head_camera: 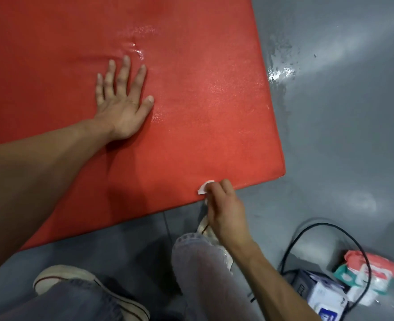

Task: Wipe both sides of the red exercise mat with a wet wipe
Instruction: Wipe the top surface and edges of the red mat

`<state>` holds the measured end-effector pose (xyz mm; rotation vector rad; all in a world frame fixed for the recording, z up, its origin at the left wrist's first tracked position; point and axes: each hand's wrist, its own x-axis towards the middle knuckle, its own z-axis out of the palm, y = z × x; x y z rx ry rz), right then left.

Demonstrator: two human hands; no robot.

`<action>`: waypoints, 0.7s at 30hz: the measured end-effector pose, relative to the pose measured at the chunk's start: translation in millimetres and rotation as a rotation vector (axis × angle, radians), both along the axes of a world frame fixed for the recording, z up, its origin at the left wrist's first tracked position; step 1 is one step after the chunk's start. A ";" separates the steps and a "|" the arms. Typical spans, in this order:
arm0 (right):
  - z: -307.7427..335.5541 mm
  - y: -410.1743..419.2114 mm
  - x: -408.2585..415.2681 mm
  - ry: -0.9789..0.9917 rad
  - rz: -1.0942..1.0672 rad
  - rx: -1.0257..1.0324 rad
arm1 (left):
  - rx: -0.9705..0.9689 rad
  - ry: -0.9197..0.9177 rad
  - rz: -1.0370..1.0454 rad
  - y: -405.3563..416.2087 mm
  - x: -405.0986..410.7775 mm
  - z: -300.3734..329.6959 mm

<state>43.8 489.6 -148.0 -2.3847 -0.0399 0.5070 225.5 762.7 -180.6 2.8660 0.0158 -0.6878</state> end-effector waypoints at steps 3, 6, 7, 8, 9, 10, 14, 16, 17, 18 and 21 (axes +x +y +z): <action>-2.0 -45.7 20.1 -0.067 -0.159 -0.094 | 0.005 -0.009 -0.004 0.7 0.5 -0.2; 2.6 -74.4 33.6 -0.121 -0.374 -0.201 | 0.002 0.001 -0.002 0.5 0.8 2.0; 3.9 -65.1 31.4 -0.122 -0.363 -0.189 | 0.004 -0.001 -0.006 0.4 0.8 4.0; 3.4 -48.6 25.8 -0.113 -0.302 -0.151 | 0.001 -0.001 -0.012 0.5 0.7 6.5; 3.7 -27.7 17.9 -0.083 -0.204 -0.113 | -0.008 0.004 -0.022 0.8 0.0 10.2; 4.3 -7.4 9.9 -0.046 -0.090 -0.082 | -0.018 0.013 -0.038 1.2 -0.9 15.1; 4.2 4.0 8.7 -0.061 0.098 -0.094 | -0.052 0.128 -0.207 24.1 2.9 46.5; 5.9 -28.7 21.0 -0.108 0.009 -0.155 | -0.047 0.143 -0.304 46.6 2.3 61.4; 5.9 -49.2 28.4 -0.127 -0.070 -0.213 | -0.040 0.138 -0.331 59.0 -1.8 65.8; 6.5 -66.7 34.4 -0.131 -0.165 -0.269 | -0.031 0.130 -0.345 70.6 -8.6 69.3; 8.5 -64.9 32.0 -0.138 -0.264 -0.319 | -0.007 0.115 -0.368 94.8 -43.0 72.5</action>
